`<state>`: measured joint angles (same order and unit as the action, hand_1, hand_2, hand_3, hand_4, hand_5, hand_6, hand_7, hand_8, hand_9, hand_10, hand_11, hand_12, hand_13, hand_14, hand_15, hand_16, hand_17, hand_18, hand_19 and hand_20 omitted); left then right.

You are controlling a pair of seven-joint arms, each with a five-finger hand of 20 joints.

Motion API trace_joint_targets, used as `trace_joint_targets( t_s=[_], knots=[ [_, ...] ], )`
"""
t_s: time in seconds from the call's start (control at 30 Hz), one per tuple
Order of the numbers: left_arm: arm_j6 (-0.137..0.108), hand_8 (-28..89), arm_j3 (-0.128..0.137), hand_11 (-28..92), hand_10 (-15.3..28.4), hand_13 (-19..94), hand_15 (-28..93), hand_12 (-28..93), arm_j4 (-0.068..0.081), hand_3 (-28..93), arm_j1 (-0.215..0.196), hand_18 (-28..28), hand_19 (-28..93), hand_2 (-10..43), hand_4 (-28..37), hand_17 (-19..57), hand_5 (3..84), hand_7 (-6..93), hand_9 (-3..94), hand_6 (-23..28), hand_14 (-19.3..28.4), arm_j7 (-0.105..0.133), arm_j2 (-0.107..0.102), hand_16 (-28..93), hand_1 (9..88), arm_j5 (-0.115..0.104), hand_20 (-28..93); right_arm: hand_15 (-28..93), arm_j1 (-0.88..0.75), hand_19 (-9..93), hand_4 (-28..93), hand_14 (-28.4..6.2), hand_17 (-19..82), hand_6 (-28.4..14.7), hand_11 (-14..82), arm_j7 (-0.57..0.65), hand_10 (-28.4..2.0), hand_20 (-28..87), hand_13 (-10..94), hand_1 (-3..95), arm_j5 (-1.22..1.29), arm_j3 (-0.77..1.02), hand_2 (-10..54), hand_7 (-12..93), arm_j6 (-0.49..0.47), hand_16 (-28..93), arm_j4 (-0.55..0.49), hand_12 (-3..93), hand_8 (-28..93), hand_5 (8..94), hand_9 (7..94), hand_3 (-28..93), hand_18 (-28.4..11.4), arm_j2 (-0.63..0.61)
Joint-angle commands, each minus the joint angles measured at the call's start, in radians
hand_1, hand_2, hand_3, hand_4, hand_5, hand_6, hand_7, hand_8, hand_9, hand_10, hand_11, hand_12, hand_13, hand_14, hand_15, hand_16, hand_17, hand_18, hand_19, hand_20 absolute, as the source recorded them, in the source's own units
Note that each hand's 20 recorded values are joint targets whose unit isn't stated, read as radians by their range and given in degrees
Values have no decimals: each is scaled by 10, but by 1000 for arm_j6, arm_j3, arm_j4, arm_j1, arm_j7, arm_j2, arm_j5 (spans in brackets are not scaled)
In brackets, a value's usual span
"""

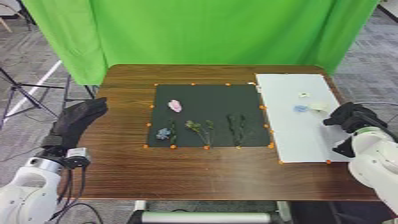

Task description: Arrange flowers

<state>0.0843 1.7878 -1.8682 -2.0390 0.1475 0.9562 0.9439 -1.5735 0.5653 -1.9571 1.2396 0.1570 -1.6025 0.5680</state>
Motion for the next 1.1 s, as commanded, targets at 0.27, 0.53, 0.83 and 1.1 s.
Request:
trace_joint_targets(
  t_s=[0.27, 0.53, 0.83, 1.1],
  knots=[
    [1, -66, 16, 145, 139, 305, 112, 116, -16, 589, -22, 101, 49, -83, -186, 15, 456, 136, 395, 19, 164, -7, 13, 10, 287, -2, 120, 580, 22, 693, -173, -111, 328, -5, 90, 39, -112, 625, 703, 637, -71, -38, -95, 200, 101, 397, -10, 447, 93, 765, 829, 557, -232, -28],
    [-5, -63, 25, 145, 141, 305, 114, 116, -15, 590, -18, 101, 49, -82, -186, 15, 452, 132, 396, 26, 165, -9, -1, 9, 285, -5, 120, 585, 292, 699, -168, -108, 337, -7, 92, 22, -112, 638, 711, 645, -88, -135, -95, 203, 165, 408, -153, 451, 84, 782, 844, 556, -234, -88],
    [-8, -62, 15, 146, 141, 305, 116, 116, -15, 591, -12, 100, 50, -82, -188, 15, 451, 130, 396, 29, 165, -12, -5, 8, 285, -9, 120, 587, 813, 701, -164, -107, 339, -7, 89, -95, -112, 643, 715, 643, 110, -625, -95, 199, 81, 415, -203, 452, 86, 788, 850, 558, -236, 32],
    [-6, -62, 17, 146, 140, 305, 116, 116, -14, 590, -10, 100, 50, -81, -187, 15, 449, 131, 395, 30, 164, -17, -9, 8, 285, -6, 120, 585, 981, 702, -164, -106, 341, -8, 85, -157, -112, 643, 715, 643, 246, -861, -95, 194, -40, 418, -162, 449, 88, 789, 849, 555, -237, 215]
  ],
)
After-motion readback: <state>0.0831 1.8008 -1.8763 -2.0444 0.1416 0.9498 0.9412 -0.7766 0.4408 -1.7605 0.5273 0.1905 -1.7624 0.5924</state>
